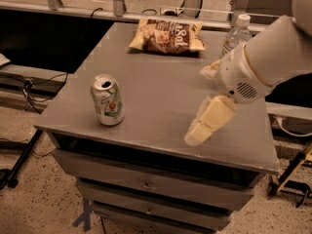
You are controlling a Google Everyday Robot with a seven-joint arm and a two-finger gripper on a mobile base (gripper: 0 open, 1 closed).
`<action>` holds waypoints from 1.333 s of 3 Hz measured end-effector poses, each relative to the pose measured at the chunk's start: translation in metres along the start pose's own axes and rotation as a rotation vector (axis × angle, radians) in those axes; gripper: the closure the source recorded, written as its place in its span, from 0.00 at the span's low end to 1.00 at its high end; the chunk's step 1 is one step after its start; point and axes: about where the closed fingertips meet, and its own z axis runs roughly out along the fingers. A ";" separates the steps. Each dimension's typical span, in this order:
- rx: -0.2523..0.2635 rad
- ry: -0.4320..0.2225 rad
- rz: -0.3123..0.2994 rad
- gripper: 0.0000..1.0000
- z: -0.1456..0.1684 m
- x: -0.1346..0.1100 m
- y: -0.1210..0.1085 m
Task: Knock 7up can over
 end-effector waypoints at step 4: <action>-0.166 -0.487 -0.035 0.00 0.149 -0.148 0.030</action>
Offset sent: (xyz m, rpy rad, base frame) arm 0.0460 0.1800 -0.0349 0.4985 -0.0375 0.1764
